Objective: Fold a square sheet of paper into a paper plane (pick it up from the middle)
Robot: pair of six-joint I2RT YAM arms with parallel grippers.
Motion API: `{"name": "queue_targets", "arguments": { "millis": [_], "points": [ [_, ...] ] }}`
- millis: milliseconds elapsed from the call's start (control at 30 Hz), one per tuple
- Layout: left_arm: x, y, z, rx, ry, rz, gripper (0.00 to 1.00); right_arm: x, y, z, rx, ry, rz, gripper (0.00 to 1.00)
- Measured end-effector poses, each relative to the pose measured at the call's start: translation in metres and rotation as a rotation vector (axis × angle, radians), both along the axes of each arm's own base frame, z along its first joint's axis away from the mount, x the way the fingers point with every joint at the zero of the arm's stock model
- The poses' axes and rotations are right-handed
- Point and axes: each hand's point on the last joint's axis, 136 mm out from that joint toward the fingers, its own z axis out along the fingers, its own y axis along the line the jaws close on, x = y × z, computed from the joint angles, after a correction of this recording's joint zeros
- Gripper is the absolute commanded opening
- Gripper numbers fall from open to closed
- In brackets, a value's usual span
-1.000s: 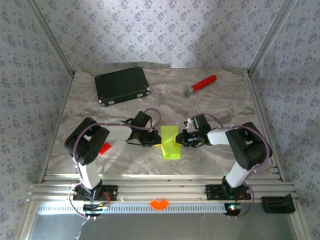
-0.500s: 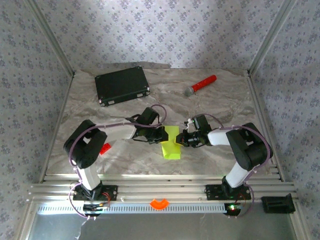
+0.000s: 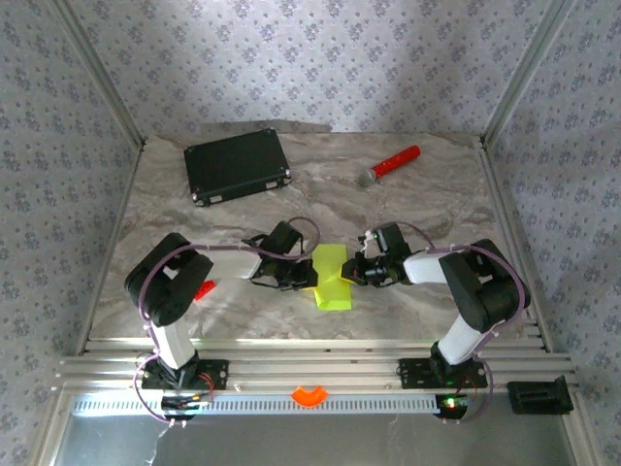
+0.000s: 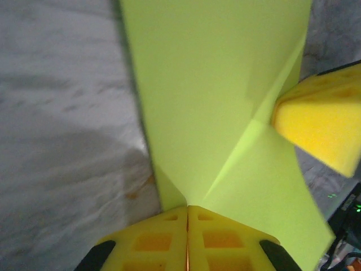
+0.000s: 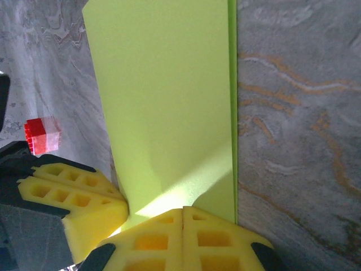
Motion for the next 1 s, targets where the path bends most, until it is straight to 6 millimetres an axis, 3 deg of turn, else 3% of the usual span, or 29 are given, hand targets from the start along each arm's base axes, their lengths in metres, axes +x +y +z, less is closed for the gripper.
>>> {"name": "queue_targets", "arguments": {
  "millis": [200, 433, 633, 833, 1000],
  "points": [
    [0.000, 0.010, 0.015, 0.022, -0.025, 0.033, 0.06, 0.000, 0.000, 0.000, 0.001, -0.001, -0.005, 0.00],
    [0.007, -0.008, 0.036, -0.067, -0.041, 0.077, 0.07, 0.000, -0.001, 0.000, -0.002, -0.004, -0.008, 0.00],
    [0.001, -0.021, 0.017, -0.076, 0.009, 0.061, 0.07, 0.000, -0.001, 0.000, 0.000, -0.003, -0.014, 0.00],
    [-0.006, -0.012, -0.002, -0.032, 0.029, 0.050, 0.07, 0.001, -0.001, 0.000, 0.005, -0.002, -0.020, 0.00],
    [-0.010, -0.002, 0.000, -0.010, -0.021, 0.029, 0.07, 0.000, -0.001, 0.000, 0.007, -0.003, -0.021, 0.00]
  ]
}}
